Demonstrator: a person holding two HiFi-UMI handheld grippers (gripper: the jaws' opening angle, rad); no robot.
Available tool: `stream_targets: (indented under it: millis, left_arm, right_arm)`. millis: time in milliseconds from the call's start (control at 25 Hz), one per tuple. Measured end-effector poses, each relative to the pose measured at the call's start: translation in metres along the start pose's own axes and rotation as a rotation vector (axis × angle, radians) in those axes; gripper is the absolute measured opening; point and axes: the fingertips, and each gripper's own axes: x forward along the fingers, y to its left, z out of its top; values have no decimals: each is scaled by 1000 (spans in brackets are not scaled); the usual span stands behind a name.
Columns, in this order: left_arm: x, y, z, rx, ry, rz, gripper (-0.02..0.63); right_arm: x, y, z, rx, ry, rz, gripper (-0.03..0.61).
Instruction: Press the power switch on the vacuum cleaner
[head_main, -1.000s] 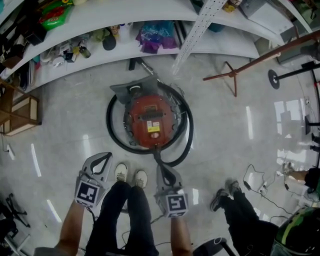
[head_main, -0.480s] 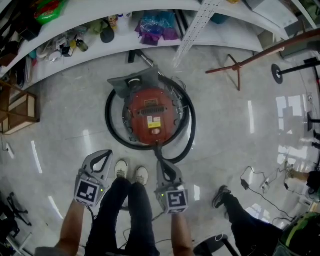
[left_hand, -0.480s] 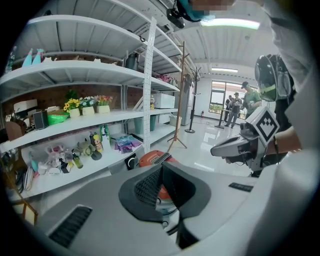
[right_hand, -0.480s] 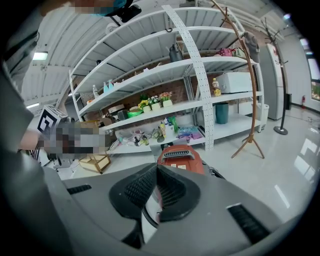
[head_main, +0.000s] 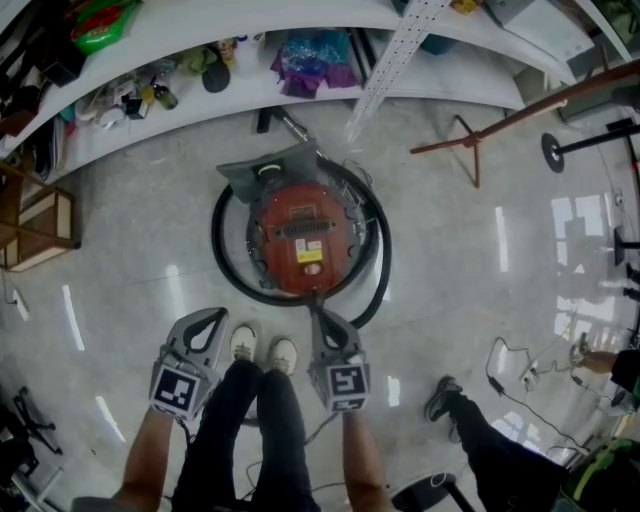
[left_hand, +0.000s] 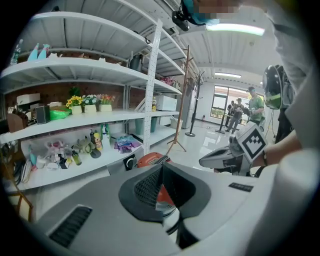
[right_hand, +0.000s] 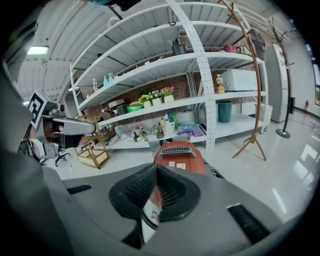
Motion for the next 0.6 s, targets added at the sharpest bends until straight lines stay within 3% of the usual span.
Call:
stream_targets:
  millis: [600]
  left_arm:
    - [-13,2,6,9,-17,-4,8]
  right_arm:
    - [54,-13,-16,-34,13,-2,2]
